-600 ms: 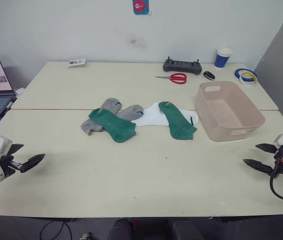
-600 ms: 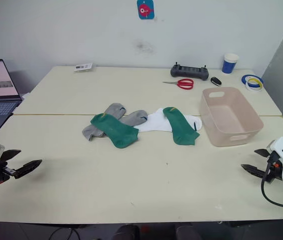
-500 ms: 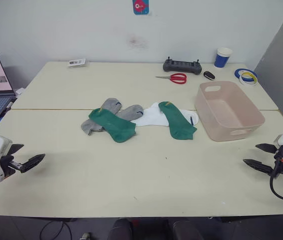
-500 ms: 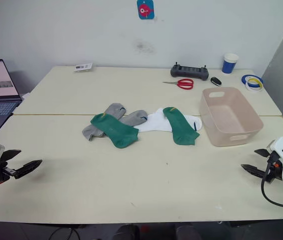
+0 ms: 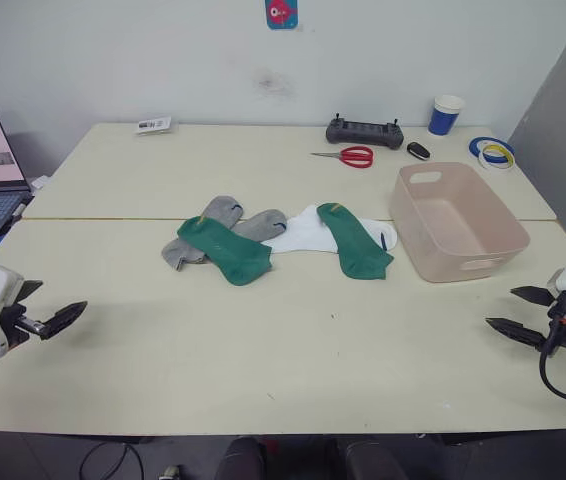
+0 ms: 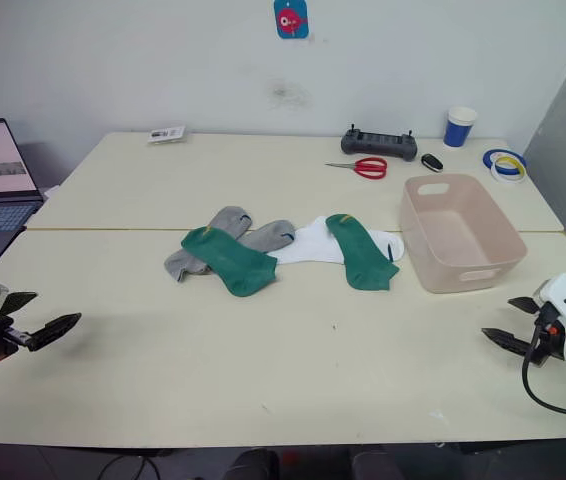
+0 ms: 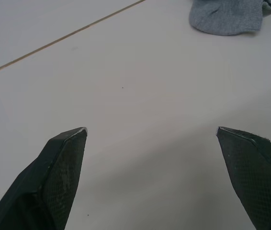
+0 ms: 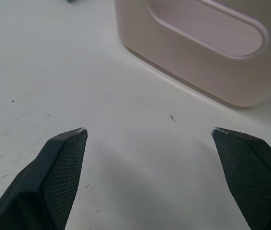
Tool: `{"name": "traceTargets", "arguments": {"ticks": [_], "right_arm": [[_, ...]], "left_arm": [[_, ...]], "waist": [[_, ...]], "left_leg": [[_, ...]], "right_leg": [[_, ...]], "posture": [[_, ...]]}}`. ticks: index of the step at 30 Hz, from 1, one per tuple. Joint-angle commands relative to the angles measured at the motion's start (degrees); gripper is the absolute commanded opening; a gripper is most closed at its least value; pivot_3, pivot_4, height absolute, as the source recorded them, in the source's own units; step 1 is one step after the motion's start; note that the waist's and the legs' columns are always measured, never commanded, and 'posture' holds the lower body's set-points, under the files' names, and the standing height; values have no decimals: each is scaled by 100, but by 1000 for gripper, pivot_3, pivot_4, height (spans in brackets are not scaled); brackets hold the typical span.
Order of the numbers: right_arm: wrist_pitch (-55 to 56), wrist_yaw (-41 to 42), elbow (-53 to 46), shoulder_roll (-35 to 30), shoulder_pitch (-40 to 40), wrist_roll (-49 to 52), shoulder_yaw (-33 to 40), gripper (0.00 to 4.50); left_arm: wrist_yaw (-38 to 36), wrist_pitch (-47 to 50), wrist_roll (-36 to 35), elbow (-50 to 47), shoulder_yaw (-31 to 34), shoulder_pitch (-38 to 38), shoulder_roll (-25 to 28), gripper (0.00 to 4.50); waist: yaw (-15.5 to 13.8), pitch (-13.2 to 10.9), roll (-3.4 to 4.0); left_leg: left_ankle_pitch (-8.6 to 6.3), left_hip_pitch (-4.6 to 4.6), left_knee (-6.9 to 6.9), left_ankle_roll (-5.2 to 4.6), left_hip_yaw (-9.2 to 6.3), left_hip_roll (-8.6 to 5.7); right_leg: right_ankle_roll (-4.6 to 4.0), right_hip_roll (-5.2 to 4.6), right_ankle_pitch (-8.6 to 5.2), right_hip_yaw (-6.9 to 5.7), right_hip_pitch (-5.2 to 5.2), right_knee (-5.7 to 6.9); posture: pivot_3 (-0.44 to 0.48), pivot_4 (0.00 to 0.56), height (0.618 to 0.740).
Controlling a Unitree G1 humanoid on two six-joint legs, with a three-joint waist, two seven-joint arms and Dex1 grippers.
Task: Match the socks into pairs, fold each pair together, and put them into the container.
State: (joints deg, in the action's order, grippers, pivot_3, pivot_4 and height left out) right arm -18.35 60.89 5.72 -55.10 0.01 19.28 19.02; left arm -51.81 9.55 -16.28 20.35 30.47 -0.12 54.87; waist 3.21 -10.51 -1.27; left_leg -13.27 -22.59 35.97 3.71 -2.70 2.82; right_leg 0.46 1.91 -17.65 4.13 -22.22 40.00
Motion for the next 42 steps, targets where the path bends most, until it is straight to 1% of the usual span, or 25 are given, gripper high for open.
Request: {"name": "traceTargets", "arguments": {"ticks": [1, 5, 10, 13, 17, 20, 24, 26, 29, 32, 35, 39, 42], "right_arm": [[22, -15, -158, -14, -29, 71, 111, 4465], [-142, 72, -301, -22, 40, 180, 121, 4465], [-371, 149, -695, 51, 43, 450, 97, 4465], [-706, 65, -1205, 152, -132, 709, -43, 4465], [-1073, -56, -1942, 291, -554, 903, -509, 4465], [-1474, -567, -2672, 864, -1392, 1036, -1203, 4465], [-1570, -1132, -2956, 1525, -2139, 699, -1936, 4465], [-1473, -1325, -2881, 1912, -2526, 481, -2370, 4465], [-1316, -1483, -2548, 2376, -2958, 175, -2803, 4465], [-1046, -1485, -2117, 2718, -3343, -91, -3108, 4465], [-948, -1431, -2005, 2788, -3387, -124, -3082, 4465], [-868, -1250, -1995, 2645, -3304, -193, -3077, 4465], [-835, -1180, -2023, 2459, -3149, -241, -2968, 4465]], "left_arm": [[91, -160, 3, -162, 38, -62, 21, 4500], [-67, 22, -160, -218, 49, -29, 18, 4500], [-136, 42, -160, -214, 20, -5, 36, 4500], [-170, 97, -229, -271, 64, -4, 5, 4500], [-153, 349, -454, -609, 174, 142, -135, 4500], [-38, 595, -795, -1390, 391, 546, -517, 4500], [346, 922, -1168, -2401, 629, 931, -1027, 4500], [621, 1108, -1347, -3083, 674, 1253, -1385, 4500], [999, 1296, -1479, -3893, 620, 1707, -1876, 4500], [1392, 1311, -1507, -4326, 574, 2037, -2400, 4500], [1472, 1284, -1412, -4524, 441, 2097, -2475, 4500], [1554, 1398, -1332, -4726, -80, 1686, -2310, 4500], [1591, 1362, -892, -4600, -885, 1030, -2127, 4500]], "waist": [[0, 0, 0], [0, 0, 0], [0, 0, 0], [0, 0, 0], [10, 0, 0], [81, 0, -1], [23, 1, -5], [8, 1, -6], [-19, 4, -11], [-31, 6, -14], [-102, 15, -28], [-167, 15, -29], [-170, 16, -30]], "left_leg": [[0, 0, 0, 0, 0, 0], [0, 1, 0, 0, 0, 0], [0, 0, 0, 0, -1, 0], [0, 1, 1, 0, -2, 0], [0, 2, 2, 0, -4, 1], [0, 3, 1, 0, -1, 9], [0, -12, 3, 1, -28, 11], [0, -14, 4, 1, -29, 11], [1, -17, 6, 1, -29, 4], [1, -16, 11, 2, -30, 1], [2, -15, 12, 2, -36, -1], [2, -15, 13, 3, -40, -6], [3, -14, 15, 3, -34, -12]], "right_leg": [[0, 0, 0, 0, 0, 0], [0, 0, 0, 0, 0, 1], [0, 0, 0, 0, 0, 1], [0, 0, 0, -1, 1, 3], [1, 0, 0, -1, 1, 5], [0, 0, 1, 3, -1, 4], [0, 2, 0, -1, -4, 4], [0, 1, 0, -1, -4, 2], [0, -6, 0, 1, -3, 0], [1, -7, 2, 1, -1, -2], [3, -7, 4, -5, 2, 1], [2, -4, 4, -9, 5, 2], [4, -2, 4, -6, 9, 0]], "posture": [[0, 150, 740], [0, 150, 740], [0, 150, 740], [0, 150, 740], [0, 150, 740], [0, 150, 740], [0, 150, 740], [0, 150, 740], [0, 150, 740], [0, 150, 740], [0, 150, 740], [0, 150, 740], [0, 150, 740]]}}
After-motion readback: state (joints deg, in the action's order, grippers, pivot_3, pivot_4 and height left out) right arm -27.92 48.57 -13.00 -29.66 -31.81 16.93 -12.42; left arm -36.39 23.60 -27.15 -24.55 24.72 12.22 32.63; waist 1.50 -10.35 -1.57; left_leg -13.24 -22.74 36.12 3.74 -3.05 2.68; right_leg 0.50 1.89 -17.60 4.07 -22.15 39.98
